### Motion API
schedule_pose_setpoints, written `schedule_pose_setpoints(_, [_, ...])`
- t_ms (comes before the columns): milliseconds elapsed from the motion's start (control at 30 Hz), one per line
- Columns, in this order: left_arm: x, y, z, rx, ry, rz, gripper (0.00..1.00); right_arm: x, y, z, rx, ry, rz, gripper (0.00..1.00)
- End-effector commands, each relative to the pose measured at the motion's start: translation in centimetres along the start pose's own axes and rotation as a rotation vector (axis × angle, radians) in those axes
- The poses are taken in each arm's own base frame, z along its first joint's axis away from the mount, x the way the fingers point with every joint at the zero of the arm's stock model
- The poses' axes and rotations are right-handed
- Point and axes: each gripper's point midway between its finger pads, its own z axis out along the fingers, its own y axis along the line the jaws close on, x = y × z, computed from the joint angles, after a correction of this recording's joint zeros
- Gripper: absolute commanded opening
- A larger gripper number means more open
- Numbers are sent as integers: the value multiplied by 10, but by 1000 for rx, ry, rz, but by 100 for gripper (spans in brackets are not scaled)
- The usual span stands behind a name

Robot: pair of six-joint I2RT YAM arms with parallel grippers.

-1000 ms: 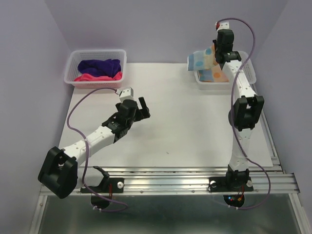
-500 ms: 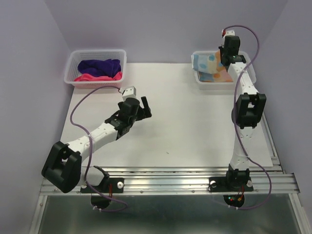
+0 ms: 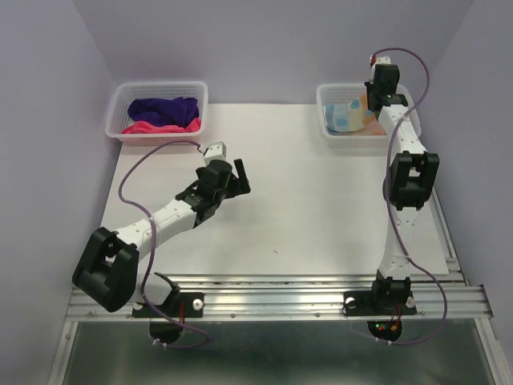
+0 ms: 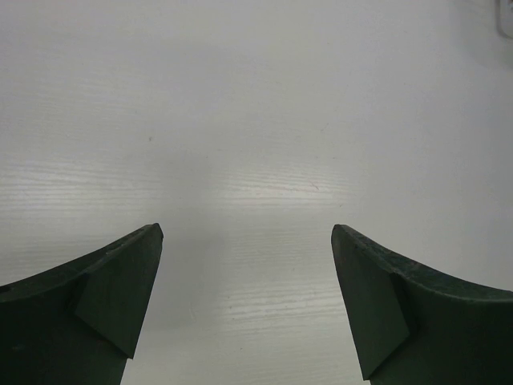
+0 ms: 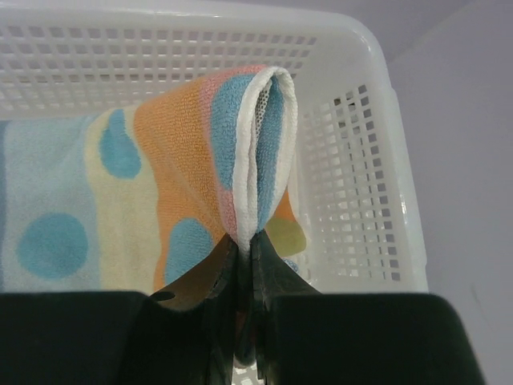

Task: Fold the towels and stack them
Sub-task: Neatly place the folded towel into the bin

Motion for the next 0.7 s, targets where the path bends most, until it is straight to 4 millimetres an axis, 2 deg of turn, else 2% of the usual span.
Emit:
schedule_pose_setpoints(0, [-27, -11, -3, 21, -65, -9, 99, -10, -19, 4, 36, -51, 19, 2])
schedule_pose_setpoints(167, [-29, -11, -2, 13, -68, -1, 99, -8, -26, 5, 40, -46, 15, 5])
schedule_pose_setpoints(367, [-31, -13, -2, 17, -70, 6, 99, -1, -24, 10, 31, -31, 12, 16])
schedule_pose_setpoints(433, [-33, -12, -3, 14, -75, 6, 99, 2, -24, 13, 36, -25, 15, 46])
schedule_pose_setpoints(467, [-33, -11, -3, 7, -75, 6, 99, 4, -26, 14, 53, -19, 17, 72])
schedule_pose_setpoints(633, [-49, -13, -8, -2, -109, 4, 99, -11, -41, 4, 113, -44, 54, 100])
schedule_pose_setpoints(667, [-51, -13, -9, -5, -113, 5, 99, -13, -41, 2, 112, -51, 65, 100])
